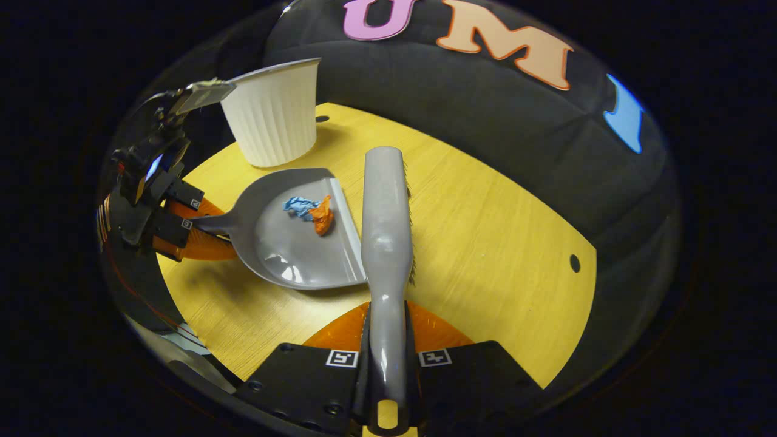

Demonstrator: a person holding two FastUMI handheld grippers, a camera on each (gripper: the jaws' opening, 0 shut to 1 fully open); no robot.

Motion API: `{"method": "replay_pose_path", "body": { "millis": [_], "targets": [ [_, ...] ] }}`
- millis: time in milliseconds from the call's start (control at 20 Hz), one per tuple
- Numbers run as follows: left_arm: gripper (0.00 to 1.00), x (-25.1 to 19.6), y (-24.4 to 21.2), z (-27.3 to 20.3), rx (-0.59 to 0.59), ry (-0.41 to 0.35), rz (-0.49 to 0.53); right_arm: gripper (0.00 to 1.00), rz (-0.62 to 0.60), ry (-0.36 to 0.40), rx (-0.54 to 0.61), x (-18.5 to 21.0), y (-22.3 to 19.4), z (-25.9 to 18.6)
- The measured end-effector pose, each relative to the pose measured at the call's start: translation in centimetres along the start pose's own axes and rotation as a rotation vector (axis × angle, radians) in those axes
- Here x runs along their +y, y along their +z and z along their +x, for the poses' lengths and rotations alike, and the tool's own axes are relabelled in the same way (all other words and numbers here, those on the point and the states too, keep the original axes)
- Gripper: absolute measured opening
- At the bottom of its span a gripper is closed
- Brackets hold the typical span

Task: Pick up the small broom and dustpan from the desktop, sweep the trash into the dustpan with the broom, and then empty the trash into the garbage bin.

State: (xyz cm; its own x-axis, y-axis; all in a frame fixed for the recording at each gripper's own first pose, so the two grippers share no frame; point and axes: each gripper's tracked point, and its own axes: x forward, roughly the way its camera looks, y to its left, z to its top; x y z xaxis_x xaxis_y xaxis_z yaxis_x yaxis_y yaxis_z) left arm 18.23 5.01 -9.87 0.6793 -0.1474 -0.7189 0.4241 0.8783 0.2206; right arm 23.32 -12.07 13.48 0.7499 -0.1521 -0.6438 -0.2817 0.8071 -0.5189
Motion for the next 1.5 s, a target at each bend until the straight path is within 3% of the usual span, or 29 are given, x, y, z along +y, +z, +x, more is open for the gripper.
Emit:
{"method": "replay_pose_path", "body": {
  "millis": [100, 300, 450, 600, 700, 850, 950, 1150, 1400, 1500],
  "targets": [
    [0.26, -0.6, 0.7, -0.5, -0.046, 0.0, -0.015, 0.2, 0.063, -0.003, -0.043, -0.5, -1.6, -1.4],
    [0.26, -0.1, 1.2, -1.5, -0.15, -0.01, -0.016, 0.2, 0.223, 0.072, -0.134, -0.7, -6.8, -5.1],
    [0.25, 0.2, 1.1, -1.4, -0.22, 0.077, -0.005, 0.2, 0.305, 0.08, -0.196, -1.8, -11.5, -6.6],
    [0.25, -0.6, 1.5, -1.2, -0.27, 0.141, -0.072, 0.2, 0.373, 0.131, -0.196, -3.0, -17.4, -6.1],
    [0.25, -0.2, 1.5, -0.5, -0.262, 0.229, -0.09, 0.2, 0.393, 0.186, -0.158, -2.5, -20.8, -4.9],
    [0.25, 1.4, 0.9, 0.4, -0.194, 0.443, -0.022, 0.2, 0.397, 0.245, -0.117, -1.3, -25.0, -2.0],
    [0.24, 1.6, 0.7, 0.3, -0.124, 0.519, -0.009, 0.21, 0.396, 0.264, -0.094, 0.3, -24.7, -0.3],
    [0.24, 2.3, 0.9, -0.3, 0.002, 0.681, 0.019, 0.2, 0.39, 0.28, -0.105, -0.3, -24.2, -1.3],
    [0.25, 3.1, 0.0, -0.3, 0.093, 0.782, 0.063, 0.2, 0.42, 0.271, -0.101, 0.1, -24.1, -1.4],
    [0.25, 3.5, -0.1, -0.5, 0.106, 0.838, 0.147, 0.2, 0.427, 0.263, -0.088, 0.1, -24.1, -1.4]
  ]
}}
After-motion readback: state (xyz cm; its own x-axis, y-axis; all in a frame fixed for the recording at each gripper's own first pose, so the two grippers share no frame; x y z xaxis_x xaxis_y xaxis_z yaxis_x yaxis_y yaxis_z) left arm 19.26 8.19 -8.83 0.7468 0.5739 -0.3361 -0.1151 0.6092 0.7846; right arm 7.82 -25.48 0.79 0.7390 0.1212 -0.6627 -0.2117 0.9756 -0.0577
